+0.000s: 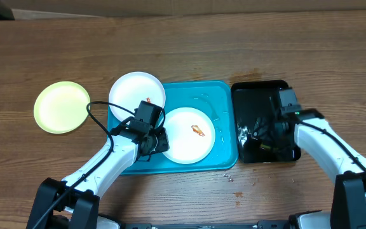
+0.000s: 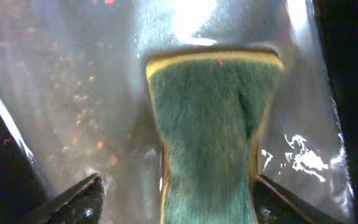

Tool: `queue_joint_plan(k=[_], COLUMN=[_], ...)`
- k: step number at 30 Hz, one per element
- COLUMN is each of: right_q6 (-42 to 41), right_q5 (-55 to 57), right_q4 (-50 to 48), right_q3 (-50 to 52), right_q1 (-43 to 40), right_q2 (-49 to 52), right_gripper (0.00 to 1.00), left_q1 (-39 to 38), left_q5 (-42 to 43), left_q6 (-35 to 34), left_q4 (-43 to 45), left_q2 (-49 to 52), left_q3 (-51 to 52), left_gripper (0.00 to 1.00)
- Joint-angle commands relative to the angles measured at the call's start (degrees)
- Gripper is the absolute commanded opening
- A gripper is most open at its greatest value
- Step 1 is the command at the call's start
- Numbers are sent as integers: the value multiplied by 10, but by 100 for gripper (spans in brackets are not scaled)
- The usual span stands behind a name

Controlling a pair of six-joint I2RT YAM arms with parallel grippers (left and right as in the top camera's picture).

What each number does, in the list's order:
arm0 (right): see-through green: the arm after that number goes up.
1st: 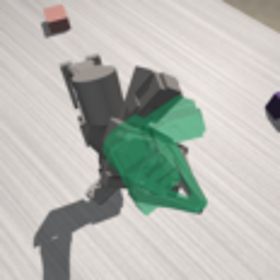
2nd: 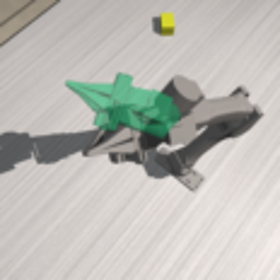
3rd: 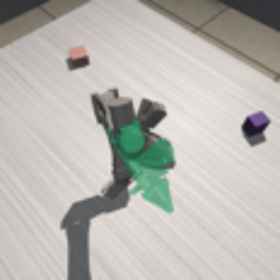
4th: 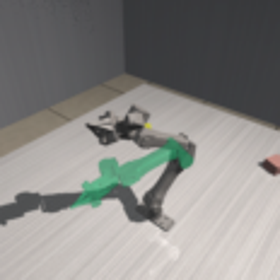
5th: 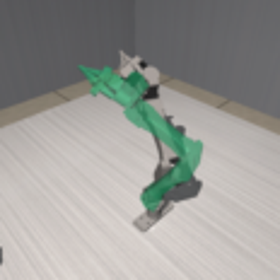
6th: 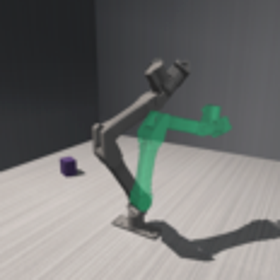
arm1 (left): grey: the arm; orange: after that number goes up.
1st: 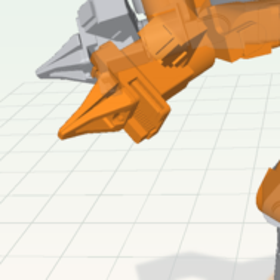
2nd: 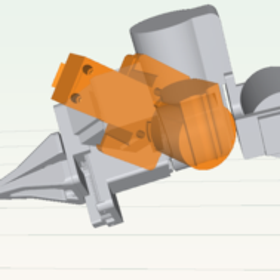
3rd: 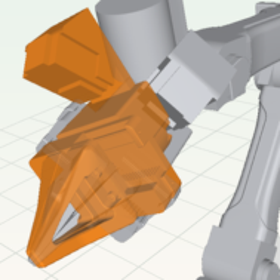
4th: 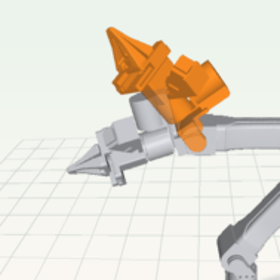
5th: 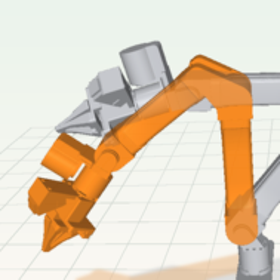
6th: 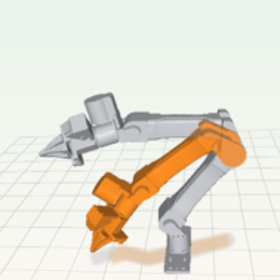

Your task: Clean dirty plates on tray and stack at the side

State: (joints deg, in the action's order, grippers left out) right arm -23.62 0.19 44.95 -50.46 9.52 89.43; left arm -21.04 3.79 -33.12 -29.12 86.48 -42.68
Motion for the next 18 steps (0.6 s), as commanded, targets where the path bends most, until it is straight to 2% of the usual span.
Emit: queue_joint_plan(k=[1,3,5,6,9,10,11,12,18], right_q6=[-9,-9,-9,-19,-54,-54,-57,-66,-97], right_q5=[-4,-1,5,20,60,67,73,82,121], right_q4=[44,71,86,94,104,102,102,104,116], right_q3=[-56,-68,-69,-68,-61,-58,-56,-53,-40], right_q1=[1,1,0,0,0,0,0,0,0], right_q2=[-4,-4,-4,-4,-4,-4,-4,-4,-4], right_gripper=[72,72,65,54,31,17,7,4,4], left_q1=[-5,-5,-5,-5,-5,-5,-5,-5,-5], left_q5=[-9,-9,-9,-9,-8,-8,-8,-9,-9], left_q6=[-7,-7,-7,-7,-7,-7,-7,-7,-7], left_q4=[-2,-2,-2,-2,-4,-5,-6,-6,-6], left_q2=[6,6,6,6,6,6,6,6,6], left_q3=[2,2,2,2,2,2,2,2,2], left_gripper=[40,40,40,40,40,40,40,40,40])
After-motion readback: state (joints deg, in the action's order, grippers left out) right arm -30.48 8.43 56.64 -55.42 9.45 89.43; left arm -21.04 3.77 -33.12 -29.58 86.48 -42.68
